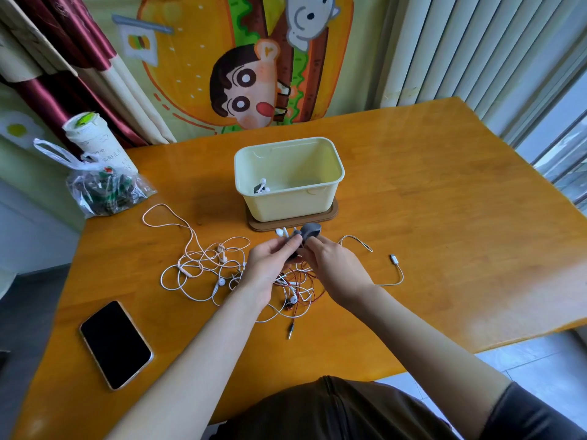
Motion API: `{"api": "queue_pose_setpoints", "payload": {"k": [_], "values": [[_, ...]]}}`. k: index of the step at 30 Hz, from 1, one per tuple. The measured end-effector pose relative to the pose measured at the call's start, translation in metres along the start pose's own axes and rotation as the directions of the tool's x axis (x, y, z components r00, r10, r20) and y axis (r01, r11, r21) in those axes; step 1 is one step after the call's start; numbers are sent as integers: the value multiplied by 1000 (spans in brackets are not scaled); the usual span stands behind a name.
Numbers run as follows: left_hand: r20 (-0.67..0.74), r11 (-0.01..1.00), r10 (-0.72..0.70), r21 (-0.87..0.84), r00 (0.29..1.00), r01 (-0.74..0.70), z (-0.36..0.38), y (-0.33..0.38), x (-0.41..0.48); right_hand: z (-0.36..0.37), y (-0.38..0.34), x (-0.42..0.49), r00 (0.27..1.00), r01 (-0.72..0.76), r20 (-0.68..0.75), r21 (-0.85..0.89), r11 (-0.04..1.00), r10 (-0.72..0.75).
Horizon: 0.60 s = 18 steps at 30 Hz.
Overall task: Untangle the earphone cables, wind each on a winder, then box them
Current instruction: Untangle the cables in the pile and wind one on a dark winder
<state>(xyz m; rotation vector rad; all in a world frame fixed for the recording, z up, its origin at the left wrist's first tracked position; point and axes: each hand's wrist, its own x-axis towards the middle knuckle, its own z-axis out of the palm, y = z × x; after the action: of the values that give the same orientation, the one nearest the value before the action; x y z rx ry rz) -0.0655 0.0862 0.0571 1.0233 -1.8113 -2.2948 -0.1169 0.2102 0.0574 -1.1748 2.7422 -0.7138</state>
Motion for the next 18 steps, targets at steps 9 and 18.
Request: {"api": "queue_pose_setpoints", "payload": {"k": [9, 18], "values": [[9, 993, 50, 109, 999, -50, -10, -1, -3, -18, 12, 3, 993, 15, -119, 36, 999, -10], [108, 995, 37, 83, 993, -46, -13, 5, -6, -26, 19, 10, 962, 41, -274, 108, 993, -10]]}}
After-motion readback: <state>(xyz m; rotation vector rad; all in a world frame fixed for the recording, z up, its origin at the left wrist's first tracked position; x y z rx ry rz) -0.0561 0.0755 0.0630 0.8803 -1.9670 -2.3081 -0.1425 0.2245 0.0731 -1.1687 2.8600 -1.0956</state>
